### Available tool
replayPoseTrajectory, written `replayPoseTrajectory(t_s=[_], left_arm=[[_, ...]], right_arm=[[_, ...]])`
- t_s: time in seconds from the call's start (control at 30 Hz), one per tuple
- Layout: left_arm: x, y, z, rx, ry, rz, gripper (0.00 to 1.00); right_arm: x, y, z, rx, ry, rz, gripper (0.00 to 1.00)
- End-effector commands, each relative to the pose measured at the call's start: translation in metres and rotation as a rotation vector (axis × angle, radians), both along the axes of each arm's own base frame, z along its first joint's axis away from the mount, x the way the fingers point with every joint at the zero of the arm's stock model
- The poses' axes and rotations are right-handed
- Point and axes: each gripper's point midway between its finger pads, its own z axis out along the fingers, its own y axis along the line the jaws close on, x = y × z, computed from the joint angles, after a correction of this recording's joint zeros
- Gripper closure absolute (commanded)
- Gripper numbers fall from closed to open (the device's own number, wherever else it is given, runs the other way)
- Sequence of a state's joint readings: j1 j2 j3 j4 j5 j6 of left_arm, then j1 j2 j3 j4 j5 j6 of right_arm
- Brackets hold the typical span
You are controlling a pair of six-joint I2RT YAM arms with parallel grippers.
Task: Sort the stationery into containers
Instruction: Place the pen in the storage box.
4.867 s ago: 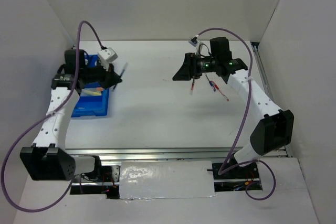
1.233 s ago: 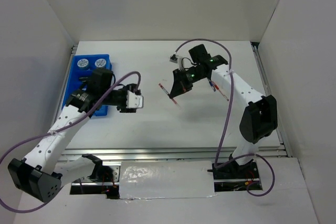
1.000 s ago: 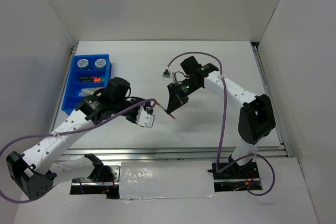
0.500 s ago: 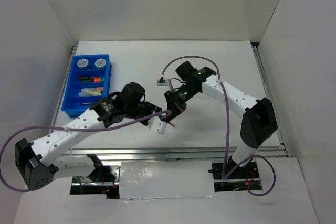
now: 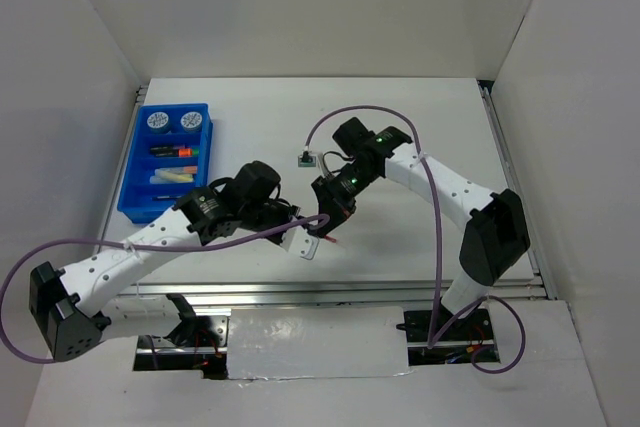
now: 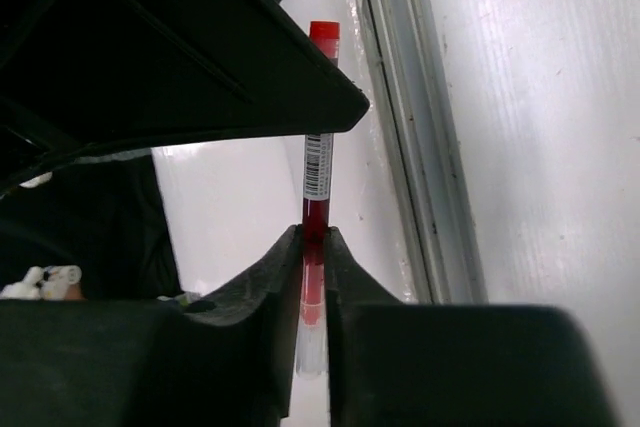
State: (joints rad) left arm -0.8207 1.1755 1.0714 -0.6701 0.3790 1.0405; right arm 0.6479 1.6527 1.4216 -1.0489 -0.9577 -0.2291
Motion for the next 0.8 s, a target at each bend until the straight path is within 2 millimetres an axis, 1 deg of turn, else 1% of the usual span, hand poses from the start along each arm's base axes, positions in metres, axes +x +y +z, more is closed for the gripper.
replayPoseTrajectory(t_s=[0.0, 0.07, 0.1, 0.13, 0.17, 0.2, 0.23, 0.27, 0.3, 0.33, 0.37, 0.4, 0.43, 0.47, 0.5, 0.53, 0.57, 0.6, 0.63, 0.67, 0.7, 0.73, 0.77], left_arm=[[0.009, 0.006, 0.014, -0.017, -0.032, 0.064, 1.0], [0.012, 0.019, 0.014, -0.012, -0.046, 0.083, 1.0], [0.019, 0.037, 0.011, 0.015, -0.069, 0.092, 1.0], [0.025, 0.046, 0.008, 0.029, -0.076, 0.1, 1.0], [0.041, 0.066, 0.012, 0.022, -0.096, 0.159, 1.0], [0.05, 0.077, 0.013, 0.037, -0.129, 0.148, 1.0], [0.052, 0.093, 0.009, 0.06, -0.106, 0.165, 1.0], [0.071, 0.116, 0.014, 0.071, -0.105, 0.235, 1.0], [0.076, 0.124, 0.016, 0.078, -0.108, 0.222, 1.0], [0.08, 0.135, 0.024, 0.083, -0.096, 0.242, 1.0], [0.094, 0.159, 0.019, 0.095, -0.062, 0.3, 1.0], [0.1, 0.167, 0.022, 0.092, -0.08, 0.281, 1.0], [0.106, 0.178, 0.024, 0.093, -0.085, 0.3, 1.0], [0.119, 0.204, 0.026, 0.097, -0.082, 0.365, 1.0], [0.125, 0.212, 0.026, 0.109, -0.109, 0.343, 1.0], [0.133, 0.223, 0.026, 0.116, -0.108, 0.352, 1.0], [0.135, 0.243, 0.024, 0.131, -0.095, 0.394, 1.0], [0.138, 0.251, 0.023, 0.147, -0.111, 0.379, 1.0], [0.143, 0.262, 0.021, 0.159, -0.101, 0.389, 1.0], [0.143, 0.279, 0.019, 0.177, -0.108, 0.402, 1.0], [0.143, 0.287, 0.017, 0.192, -0.107, 0.403, 1.0], [0.144, 0.298, 0.014, 0.219, -0.11, 0.41, 1.0], [0.142, 0.314, 0.012, 0.238, -0.114, 0.432, 1.0]], right_arm=[[-0.003, -0.002, 0.023, 0.033, -0.041, 0.031, 0.79], [0.011, -0.011, 0.022, 0.02, -0.041, -0.013, 0.62], [0.018, -0.017, 0.025, 0.035, -0.048, -0.038, 0.54], [0.022, -0.022, 0.025, 0.036, -0.054, -0.05, 0.5], [0.027, -0.026, 0.024, 0.031, -0.077, -0.059, 0.49], [0.032, -0.031, 0.022, 0.022, -0.085, -0.076, 0.49], [0.037, -0.036, 0.019, 0.014, -0.099, -0.095, 0.49], [0.048, -0.046, 0.015, -0.002, -0.106, -0.145, 0.49], [0.054, -0.051, 0.012, -0.005, -0.115, -0.17, 0.49], [0.058, -0.057, 0.009, -0.01, -0.123, -0.192, 0.49], [0.068, -0.069, 0.004, -0.034, -0.136, -0.235, 0.49], [0.073, -0.074, 0.001, -0.046, -0.145, -0.254, 0.49], [0.079, -0.08, -0.003, -0.06, -0.157, -0.277, 0.49], [0.084, -0.086, -0.005, -0.074, -0.162, -0.297, 0.49], [0.093, -0.097, -0.007, -0.09, -0.184, -0.338, 0.5], [0.098, -0.103, -0.008, -0.093, -0.191, -0.356, 0.5], [0.102, -0.109, -0.009, -0.097, -0.204, -0.372, 0.5], [0.11, -0.119, -0.01, -0.108, -0.216, -0.41, 0.5], [0.115, -0.125, -0.01, -0.111, -0.227, -0.428, 0.5], [0.119, -0.13, -0.012, -0.113, -0.232, -0.441, 0.5], [0.126, -0.138, -0.014, -0.116, -0.233, -0.469, 0.5], [0.129, -0.142, -0.015, -0.117, -0.233, -0.48, 0.5], [0.133, -0.146, -0.016, -0.12, -0.235, -0.489, 0.5]])
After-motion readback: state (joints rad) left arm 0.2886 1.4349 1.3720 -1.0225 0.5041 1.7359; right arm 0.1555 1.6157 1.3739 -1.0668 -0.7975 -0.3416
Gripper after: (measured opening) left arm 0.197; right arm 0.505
